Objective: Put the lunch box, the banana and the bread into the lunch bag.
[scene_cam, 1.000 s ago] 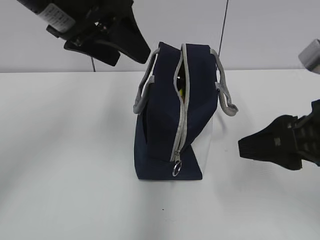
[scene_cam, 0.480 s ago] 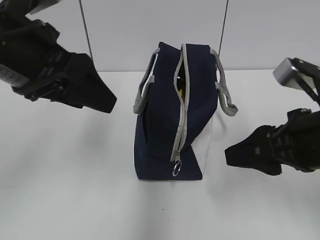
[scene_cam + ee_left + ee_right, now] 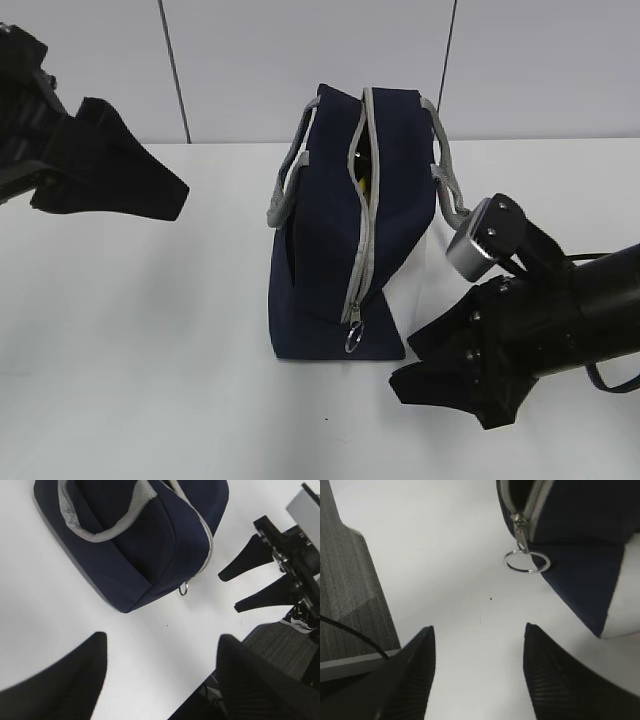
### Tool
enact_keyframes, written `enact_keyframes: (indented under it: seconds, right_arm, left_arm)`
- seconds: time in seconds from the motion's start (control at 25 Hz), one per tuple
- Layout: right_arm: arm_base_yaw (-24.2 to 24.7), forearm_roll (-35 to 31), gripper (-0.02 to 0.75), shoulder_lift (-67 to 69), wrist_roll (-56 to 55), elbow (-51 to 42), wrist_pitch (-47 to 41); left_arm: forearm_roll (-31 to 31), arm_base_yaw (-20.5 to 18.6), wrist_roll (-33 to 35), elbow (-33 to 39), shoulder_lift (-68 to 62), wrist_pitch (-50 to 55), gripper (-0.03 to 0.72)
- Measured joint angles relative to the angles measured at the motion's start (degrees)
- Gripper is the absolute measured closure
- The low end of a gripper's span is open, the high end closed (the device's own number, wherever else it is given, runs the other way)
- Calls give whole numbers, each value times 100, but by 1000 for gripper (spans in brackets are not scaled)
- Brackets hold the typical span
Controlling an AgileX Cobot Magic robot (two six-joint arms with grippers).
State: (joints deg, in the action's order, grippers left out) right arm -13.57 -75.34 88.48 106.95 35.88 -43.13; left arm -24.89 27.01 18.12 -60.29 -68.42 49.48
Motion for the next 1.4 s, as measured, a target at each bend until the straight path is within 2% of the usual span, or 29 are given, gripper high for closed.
enact_keyframes:
  seconds: [0.16, 0.32, 0.88, 1.4]
  right_arm:
    - [0, -752, 321, 639, 1216, 62, -63]
    - [0, -1190, 321, 1119, 1739, 252, -121]
    - [-43, -1467, 321, 1680, 1971, 685, -586]
    - [-268, -2132, 321, 1705, 2253, 685, -373]
  left_arm:
    - [12, 0, 6, 25, 0, -3, 222]
    - [17, 0, 6, 25, 0, -3, 223]
    - [39, 0, 6, 25, 0, -3, 244]
    - [39, 0, 10, 25, 0, -3, 254]
